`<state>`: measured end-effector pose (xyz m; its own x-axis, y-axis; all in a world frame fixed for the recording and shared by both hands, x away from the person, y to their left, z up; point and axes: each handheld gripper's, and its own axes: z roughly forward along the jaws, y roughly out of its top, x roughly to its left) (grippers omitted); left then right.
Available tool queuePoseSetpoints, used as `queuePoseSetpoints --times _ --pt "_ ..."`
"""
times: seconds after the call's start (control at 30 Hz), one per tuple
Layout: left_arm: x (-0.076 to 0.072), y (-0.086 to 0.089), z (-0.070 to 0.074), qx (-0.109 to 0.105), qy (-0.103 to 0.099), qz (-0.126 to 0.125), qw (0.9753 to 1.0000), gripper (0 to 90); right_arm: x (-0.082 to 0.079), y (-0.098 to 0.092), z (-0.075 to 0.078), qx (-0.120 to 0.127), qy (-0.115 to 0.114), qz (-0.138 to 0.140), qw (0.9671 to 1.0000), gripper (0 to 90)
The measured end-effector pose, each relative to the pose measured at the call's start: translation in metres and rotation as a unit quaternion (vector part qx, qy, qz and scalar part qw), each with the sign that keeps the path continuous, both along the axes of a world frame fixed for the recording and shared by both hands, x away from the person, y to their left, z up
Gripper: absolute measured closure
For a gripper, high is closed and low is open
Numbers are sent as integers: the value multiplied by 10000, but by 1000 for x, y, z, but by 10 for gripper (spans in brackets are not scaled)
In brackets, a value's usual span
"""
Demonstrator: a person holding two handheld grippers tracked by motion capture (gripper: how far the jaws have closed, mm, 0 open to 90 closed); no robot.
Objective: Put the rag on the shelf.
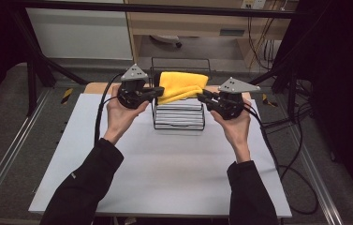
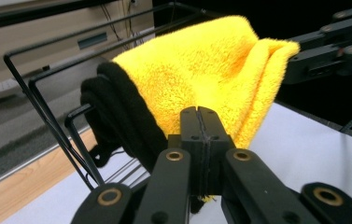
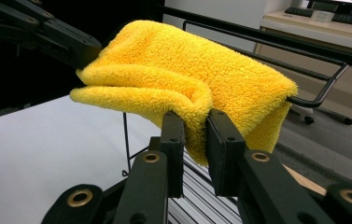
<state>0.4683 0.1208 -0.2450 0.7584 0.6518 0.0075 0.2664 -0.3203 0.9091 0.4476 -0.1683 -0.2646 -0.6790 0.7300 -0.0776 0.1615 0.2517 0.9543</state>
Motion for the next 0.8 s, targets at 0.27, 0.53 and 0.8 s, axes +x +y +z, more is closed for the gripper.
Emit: queuePoseSetpoints --times 0.27,0.53,0.8 --pt "7 -3 -8 138 -19 116 9998 897 -4 1 2 111 -28 130 9998 647" --pt "13 -8 -18 284 -30 170 9994 897 0 5 8 297 40 167 9994 690" --pt "18 -11 -29 357 -6 192 9992 896 19 6 -25 228 603 -52 9979 794"
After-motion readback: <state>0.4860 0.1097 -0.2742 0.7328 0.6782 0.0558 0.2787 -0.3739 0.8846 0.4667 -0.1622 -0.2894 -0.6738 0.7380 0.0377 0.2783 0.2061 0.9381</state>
